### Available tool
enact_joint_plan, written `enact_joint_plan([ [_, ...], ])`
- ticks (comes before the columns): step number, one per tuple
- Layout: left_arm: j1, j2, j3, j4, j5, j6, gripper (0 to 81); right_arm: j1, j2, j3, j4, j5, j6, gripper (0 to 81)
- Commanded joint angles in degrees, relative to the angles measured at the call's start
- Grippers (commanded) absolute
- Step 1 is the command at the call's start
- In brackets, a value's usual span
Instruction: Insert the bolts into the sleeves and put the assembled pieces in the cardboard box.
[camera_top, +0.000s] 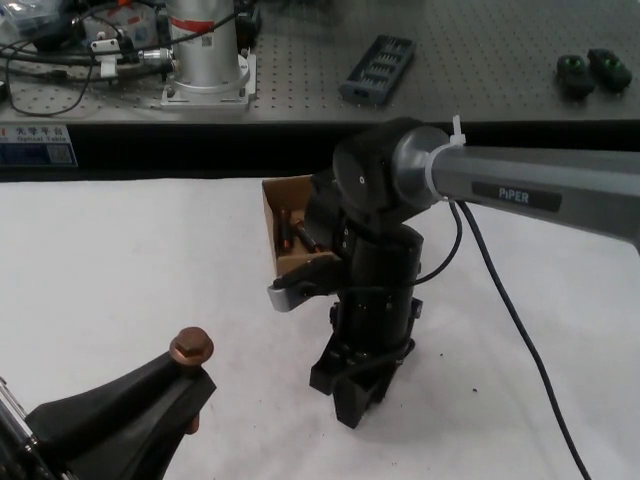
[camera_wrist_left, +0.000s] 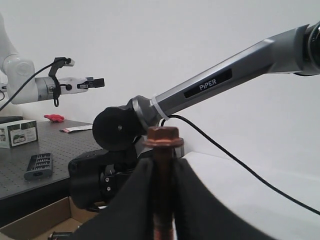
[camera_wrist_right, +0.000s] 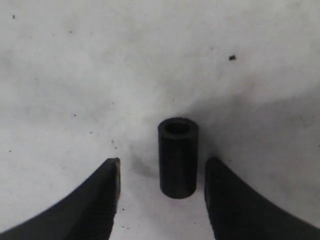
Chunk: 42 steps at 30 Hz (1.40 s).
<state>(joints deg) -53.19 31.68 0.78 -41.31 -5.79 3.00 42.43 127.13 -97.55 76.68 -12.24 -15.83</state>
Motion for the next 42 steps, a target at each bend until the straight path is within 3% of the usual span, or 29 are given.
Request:
enact_joint_plan([
  [1, -0.24, -0.44, -0.78, -1.00, 0.57, 0.80, 0.6, -0.26, -0.11, 0.10, 0.84, 0.14, 0.00, 41.5],
  [12, -0.24, -0.44, -0.78, -1.00, 0.57, 0.80, 0.6, -0.07, -0.11, 0.76, -1.13, 0.14, 0.79, 27.8],
  [18, -0.24, -0.44, -0.78, -1.00, 0.57, 0.80, 0.6, 0.75, -0.11, 4.09, -3.11, 0.39, -0.96, 1.7],
  [19, -0.24, -0.44, -0.78, -1.00, 0.57, 0.80, 0.6, 0.92, -0.11, 4.70, -3.09, 0.86, -1.83, 6.2],
  [29, -0.24, -0.44, -0.78, -0.86, 0.45, 0.80, 0.6, 1.05, -1.59, 5.21, -3.02, 3.96, -2.27, 6.6],
  [42, -0.24, -0.44, -0.78, -0.86, -0.10, 0.80, 0.6, 1.05, -21.50, 5.81, -7.37, 2.23, 0.86, 6.6],
])
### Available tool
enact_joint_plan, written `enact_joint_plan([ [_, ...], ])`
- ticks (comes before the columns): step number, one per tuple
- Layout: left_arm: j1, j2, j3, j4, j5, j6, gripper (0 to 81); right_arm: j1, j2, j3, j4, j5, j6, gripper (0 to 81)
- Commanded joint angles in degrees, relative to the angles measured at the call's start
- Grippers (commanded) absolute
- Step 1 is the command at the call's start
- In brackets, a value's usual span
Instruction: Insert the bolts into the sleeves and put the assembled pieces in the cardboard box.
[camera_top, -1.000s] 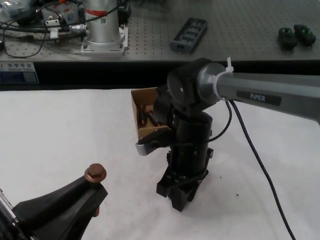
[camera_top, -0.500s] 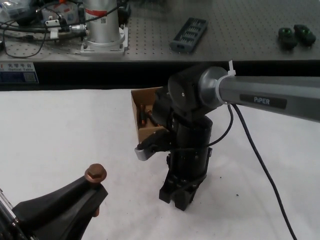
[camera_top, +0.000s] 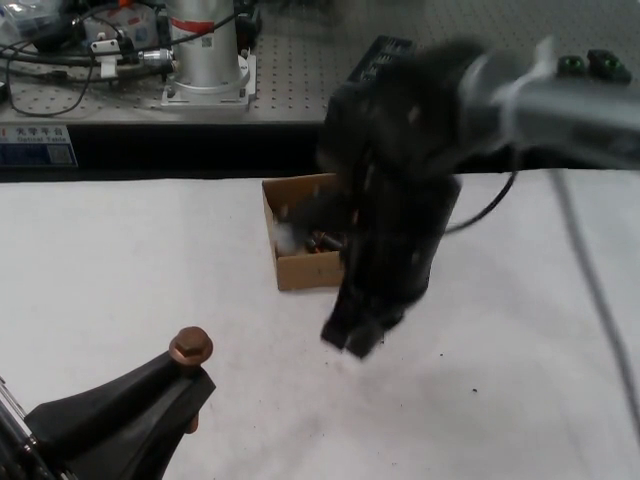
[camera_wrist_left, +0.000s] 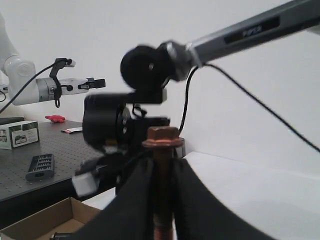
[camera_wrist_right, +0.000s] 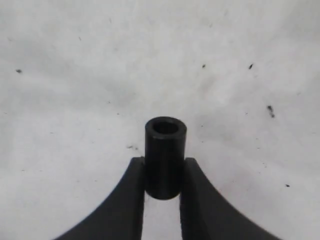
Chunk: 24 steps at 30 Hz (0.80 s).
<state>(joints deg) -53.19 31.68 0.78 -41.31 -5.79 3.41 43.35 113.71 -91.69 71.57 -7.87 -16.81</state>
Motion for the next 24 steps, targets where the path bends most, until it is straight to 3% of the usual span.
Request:
enact_joint_plan([
  [1, -0.24, -0.44, -0.78, -0.86, -0.10, 0.39, 0.6, 0.14, -10.16, 0.54, -3.67, -2.12, 2.77, 6.6],
  [9, -0.24, -0.44, -0.78, -0.86, -0.41, 0.39, 0.6, 0.14, -28.45, 14.72, -19.16, -1.73, 7.34, 6.6],
  [17, -0.24, -0.44, -0.78, -0.86, -0.40, 0.14, 0.6, 0.14, -47.58, 41.63, -45.45, -1.73, 10.81, 6.6],
  [24, -0.24, -0.44, -0.78, -0.86, -0.40, -0.56, 0.6, 0.14, -55.26, 63.02, -72.48, -1.73, 13.43, 6.6],
])
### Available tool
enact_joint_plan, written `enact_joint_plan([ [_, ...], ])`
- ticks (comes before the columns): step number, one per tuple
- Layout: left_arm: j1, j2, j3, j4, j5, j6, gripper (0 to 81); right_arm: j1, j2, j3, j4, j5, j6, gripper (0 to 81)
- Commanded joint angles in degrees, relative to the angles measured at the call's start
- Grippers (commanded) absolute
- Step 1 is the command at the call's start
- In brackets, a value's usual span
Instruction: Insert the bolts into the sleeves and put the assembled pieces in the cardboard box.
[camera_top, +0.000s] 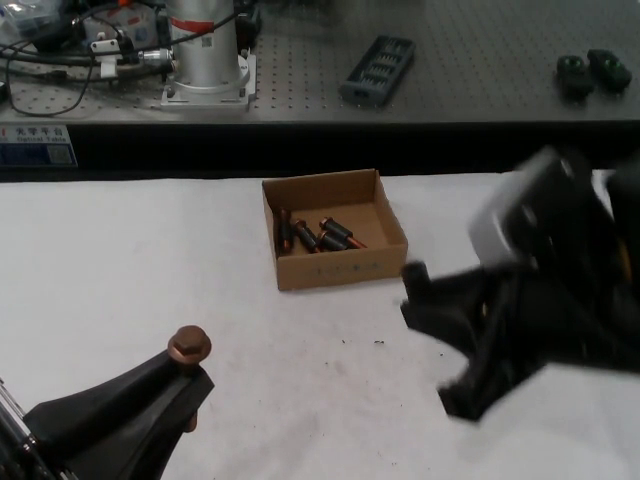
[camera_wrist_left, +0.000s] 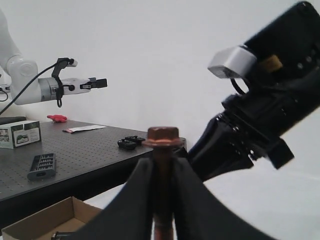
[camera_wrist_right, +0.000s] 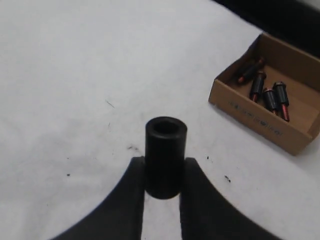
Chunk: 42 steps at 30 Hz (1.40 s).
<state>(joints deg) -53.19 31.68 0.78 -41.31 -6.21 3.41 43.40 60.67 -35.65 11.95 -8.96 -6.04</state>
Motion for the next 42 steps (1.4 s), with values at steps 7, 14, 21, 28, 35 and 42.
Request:
enact_joint_plan([
  [7, -0.14, -0.44, -0.78, -1.91, -3.23, -2.96, 0.6, 0.09, -0.87, 23.20, -46.40, -1.06, 5.45, 6.6],
  [14, -0.14, 4.33, -0.78, -13.59, -3.36, -3.82, 0.6, 0.09, 7.33, 27.88, -64.95, -3.14, 5.00, 6.6],
  [21, -0.14, 15.73, -3.84, -15.36, 4.12, -3.41, 0.6, 0.09, 18.78, 27.88, -78.29, -11.37, 5.00, 6.6],
  [28, -0.14, 30.77, -8.66, -24.29, 3.87, -3.41, 0.6, 0.09, 28.50, 27.77, -85.52, -18.02, 5.00, 6.6],
  [35, -0.14, 45.80, -8.74, -37.90, -5.55, -11.29, 0.6, 0.09, 33.27, 27.09, -90.67, -22.93, 5.27, 6.6],
  [42, -0.14, 54.27, -8.79, -47.69, -3.43, -18.33, 0.6, 0.09, 33.55, 25.25, -86.65, -28.51, 5.62, 6.6],
])
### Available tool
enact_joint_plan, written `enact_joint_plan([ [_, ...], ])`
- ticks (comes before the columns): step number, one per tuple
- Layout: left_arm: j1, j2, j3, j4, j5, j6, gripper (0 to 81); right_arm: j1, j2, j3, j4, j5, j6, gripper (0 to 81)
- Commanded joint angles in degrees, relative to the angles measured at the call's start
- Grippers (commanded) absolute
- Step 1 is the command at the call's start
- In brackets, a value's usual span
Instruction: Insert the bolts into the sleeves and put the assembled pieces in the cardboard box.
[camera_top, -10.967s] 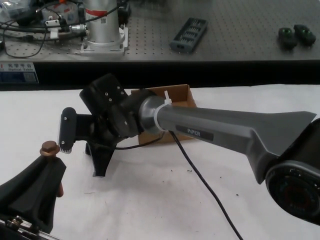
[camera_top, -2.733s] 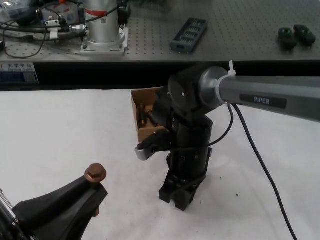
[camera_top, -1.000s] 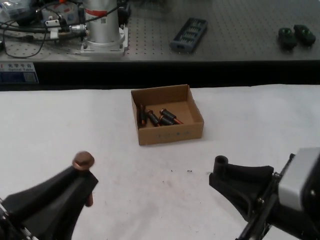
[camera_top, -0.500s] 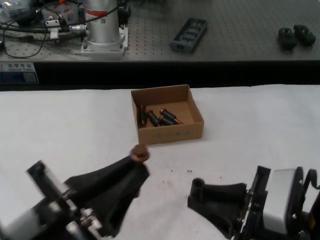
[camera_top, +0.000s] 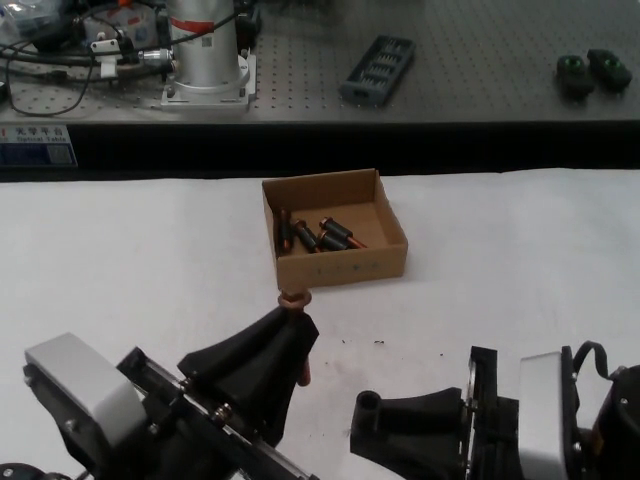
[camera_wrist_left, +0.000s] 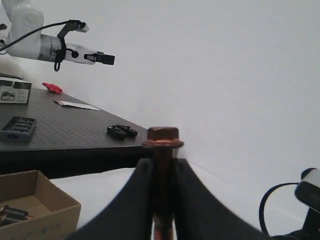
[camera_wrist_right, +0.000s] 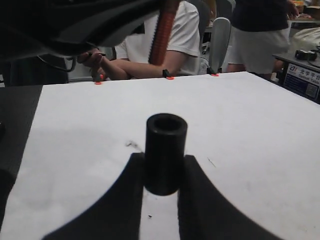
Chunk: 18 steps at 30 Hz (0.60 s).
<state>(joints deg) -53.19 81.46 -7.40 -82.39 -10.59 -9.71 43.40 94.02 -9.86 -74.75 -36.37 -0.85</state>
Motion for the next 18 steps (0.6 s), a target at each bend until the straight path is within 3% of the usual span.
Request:
enact_joint_plan([
  [1, -0.14, 4.72, -0.62, -6.61, 1.07, -5.21, 0.6, 0.09, 0.21, -0.61, 0.28, -1.10, 0.25, 6.6],
  [18, -0.14, 4.86, -0.70, -6.61, 5.26, -5.36, 0.6, 0.09, 0.21, -0.76, 0.55, -8.79, 0.85, 6.6],
])
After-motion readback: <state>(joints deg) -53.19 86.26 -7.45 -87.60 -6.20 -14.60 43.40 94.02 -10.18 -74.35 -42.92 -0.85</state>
